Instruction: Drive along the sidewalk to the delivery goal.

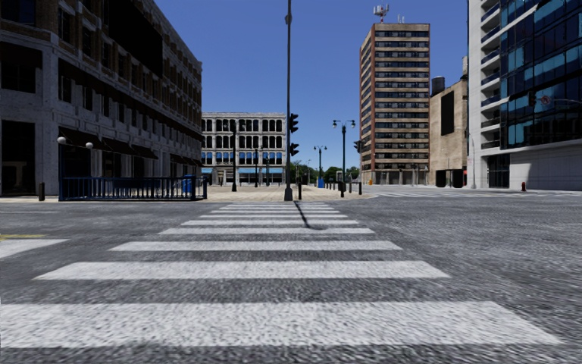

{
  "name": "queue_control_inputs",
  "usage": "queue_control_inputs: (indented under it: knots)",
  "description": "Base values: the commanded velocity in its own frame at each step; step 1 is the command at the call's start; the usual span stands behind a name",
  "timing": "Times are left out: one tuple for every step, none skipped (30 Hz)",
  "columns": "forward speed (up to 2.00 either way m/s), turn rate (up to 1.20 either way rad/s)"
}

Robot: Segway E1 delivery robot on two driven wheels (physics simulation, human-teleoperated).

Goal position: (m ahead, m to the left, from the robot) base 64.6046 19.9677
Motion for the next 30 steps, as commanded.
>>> queue_control_inputs:
  knots:
    - [2.0, 0.0]
    - [2.0, 0.0]
    - [2.0, 0.0]
    - [2.0, 0.0]
    - [2.0, 0.0]
    - [2.0, 0.0]
    - [2.0, 0.0]
    - [2.0, 0.0]
    - [2.0, 0.0]
    - [2.0, 0.0]
    - [2.0, 0.0]
    - [2.0, 0.0]
    - [2.0, 0.0]
    - [2.0, 0.0]
    - [2.0, 0.0]
    - [2.0, 0.0]
    - [2.0, 0.0]
    - [2.0, 0.0]
    - [2.0, 0.0]
    - [2.0, 0.0]
    - [2.0, 0.0]
    - [2.0, 0.0]
    - [2.0, 0.0]
    - [2.0, 0.0]
    - [2.0, 0.0]
    - [2.0, 0.0]
    - [2.0, 0.0]
    - [2.0, 0.0]
    - [2.0, 0.0]
    - [2.0, 0.0]
